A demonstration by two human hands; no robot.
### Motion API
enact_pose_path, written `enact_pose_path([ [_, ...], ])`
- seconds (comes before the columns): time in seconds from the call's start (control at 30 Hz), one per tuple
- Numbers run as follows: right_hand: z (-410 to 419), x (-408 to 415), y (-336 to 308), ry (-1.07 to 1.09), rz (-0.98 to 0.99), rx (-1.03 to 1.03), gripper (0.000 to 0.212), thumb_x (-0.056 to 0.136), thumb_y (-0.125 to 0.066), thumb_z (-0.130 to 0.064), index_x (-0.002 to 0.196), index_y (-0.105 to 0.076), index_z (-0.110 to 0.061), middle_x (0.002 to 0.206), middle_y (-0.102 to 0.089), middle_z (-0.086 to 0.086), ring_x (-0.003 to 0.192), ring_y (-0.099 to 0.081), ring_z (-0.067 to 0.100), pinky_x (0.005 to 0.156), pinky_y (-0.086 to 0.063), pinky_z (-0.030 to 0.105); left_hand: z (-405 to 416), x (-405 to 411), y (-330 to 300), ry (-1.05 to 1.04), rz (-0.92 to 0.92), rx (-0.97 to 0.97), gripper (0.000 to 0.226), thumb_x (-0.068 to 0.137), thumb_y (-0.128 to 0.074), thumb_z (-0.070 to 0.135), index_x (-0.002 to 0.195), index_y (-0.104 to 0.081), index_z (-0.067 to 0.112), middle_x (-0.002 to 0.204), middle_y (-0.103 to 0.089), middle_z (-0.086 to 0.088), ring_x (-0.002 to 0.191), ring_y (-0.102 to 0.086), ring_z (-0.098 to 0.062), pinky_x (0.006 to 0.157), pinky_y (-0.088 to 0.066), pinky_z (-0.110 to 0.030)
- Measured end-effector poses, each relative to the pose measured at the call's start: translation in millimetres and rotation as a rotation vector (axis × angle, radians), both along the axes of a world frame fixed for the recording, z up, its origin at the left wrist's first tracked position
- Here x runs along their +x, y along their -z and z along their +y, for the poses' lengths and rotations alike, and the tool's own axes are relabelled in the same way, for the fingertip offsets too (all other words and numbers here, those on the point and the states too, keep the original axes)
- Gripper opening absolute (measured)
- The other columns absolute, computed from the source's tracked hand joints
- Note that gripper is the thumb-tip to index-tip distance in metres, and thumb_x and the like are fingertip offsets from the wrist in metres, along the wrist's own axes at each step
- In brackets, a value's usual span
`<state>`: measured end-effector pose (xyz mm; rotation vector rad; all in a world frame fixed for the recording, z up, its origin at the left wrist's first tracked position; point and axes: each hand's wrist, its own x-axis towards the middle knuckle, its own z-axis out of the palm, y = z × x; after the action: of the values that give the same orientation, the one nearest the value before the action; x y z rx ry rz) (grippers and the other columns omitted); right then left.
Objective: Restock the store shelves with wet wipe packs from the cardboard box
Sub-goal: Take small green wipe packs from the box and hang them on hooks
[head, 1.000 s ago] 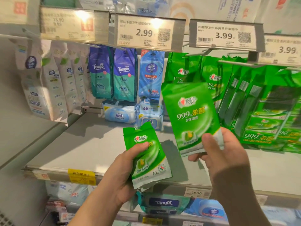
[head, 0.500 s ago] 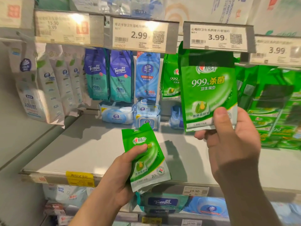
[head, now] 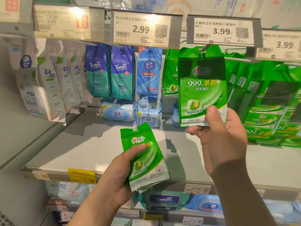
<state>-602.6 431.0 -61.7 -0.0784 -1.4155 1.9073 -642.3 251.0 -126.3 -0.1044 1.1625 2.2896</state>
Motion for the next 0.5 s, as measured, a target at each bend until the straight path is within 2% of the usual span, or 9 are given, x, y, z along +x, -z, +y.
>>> enact_pose_path([
  [0.13, 1, -16, -5, -0.064, 0.039, -0.013, 0.010, 0.105, -0.055, -0.017, 0.099, -0.052, -0.010, 0.079, -0.061, 0.012, 0.056, -0.062, 0.022, 0.059, -0.054, 0.030, 1, -1, -2, 0.012, 0.009, 0.001, 0.032, 0.065, -0.077, 0.019, 0.095, -0.078, 0.007, 0.105, -0.075, -0.025, 0.078, -0.076, -0.038, 0.066, -0.063, -0.045],
  [0.23, 3, -33, -10, -0.061, 0.019, -0.042, 0.013, 0.105, -0.055, -0.017, 0.094, -0.050, -0.012, 0.074, -0.059, 0.007, 0.052, -0.063, 0.018, 0.057, -0.055, 0.028, 0, -1, -3, 0.017, 0.018, -0.001, 0.025, 0.065, -0.077, 0.020, 0.087, -0.082, 0.008, 0.105, -0.075, -0.024, 0.078, -0.076, -0.037, 0.066, -0.062, -0.045],
  [0.4, 7, -65, -7, -0.022, -0.032, -0.057, 0.012, 0.105, -0.056, -0.019, 0.105, -0.045, -0.013, 0.069, -0.064, 0.001, 0.054, -0.067, 0.016, 0.055, -0.054, 0.027, 0, 0, -4, 0.017, 0.036, -0.008, 0.021, 0.068, -0.075, 0.019, 0.085, -0.082, 0.009, 0.103, -0.076, -0.024, 0.077, -0.076, -0.037, 0.065, -0.063, -0.045],
  [0.5, 9, -80, -4, -0.023, -0.032, -0.068, 0.015, 0.105, -0.057, -0.018, 0.116, -0.047, -0.014, 0.095, -0.066, 0.013, 0.056, -0.069, 0.017, 0.056, -0.054, 0.028, -2, 1, -4, 0.011, 0.046, -0.018, 0.021, 0.069, -0.075, 0.018, 0.087, -0.082, 0.008, 0.105, -0.075, -0.025, 0.078, -0.076, -0.037, 0.064, -0.062, -0.045],
])
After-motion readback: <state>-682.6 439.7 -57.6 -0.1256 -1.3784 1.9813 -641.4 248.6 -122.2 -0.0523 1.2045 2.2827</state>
